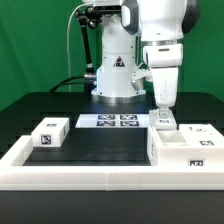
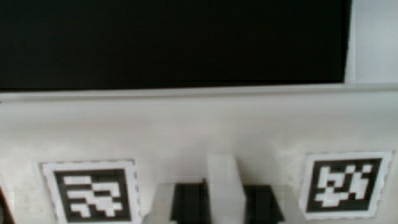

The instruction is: Assemble cabinet

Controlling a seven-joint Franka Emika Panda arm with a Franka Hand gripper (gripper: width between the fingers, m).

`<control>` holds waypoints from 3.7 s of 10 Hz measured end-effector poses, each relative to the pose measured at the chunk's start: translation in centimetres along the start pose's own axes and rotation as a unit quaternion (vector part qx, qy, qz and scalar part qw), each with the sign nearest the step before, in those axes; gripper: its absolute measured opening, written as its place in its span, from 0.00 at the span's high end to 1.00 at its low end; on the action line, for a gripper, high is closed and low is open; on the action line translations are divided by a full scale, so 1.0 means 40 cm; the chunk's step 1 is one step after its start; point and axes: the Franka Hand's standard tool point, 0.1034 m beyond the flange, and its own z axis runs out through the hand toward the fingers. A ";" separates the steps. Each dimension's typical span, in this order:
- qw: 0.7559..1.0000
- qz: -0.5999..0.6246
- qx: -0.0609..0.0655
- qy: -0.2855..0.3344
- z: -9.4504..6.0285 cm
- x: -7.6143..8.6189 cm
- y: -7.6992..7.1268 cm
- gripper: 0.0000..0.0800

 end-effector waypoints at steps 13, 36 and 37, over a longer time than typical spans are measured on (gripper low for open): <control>1.000 0.021 0.001 -0.009 -0.046 0.004 0.079 0.91; 0.999 0.027 0.026 -0.014 -0.045 -0.009 0.136 0.91; 0.999 0.027 0.026 -0.014 -0.045 -0.009 0.136 0.91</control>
Offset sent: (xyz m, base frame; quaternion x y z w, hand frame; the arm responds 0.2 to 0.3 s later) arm 0.0156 0.0042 0.0303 0.0165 -0.0520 0.0319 0.9980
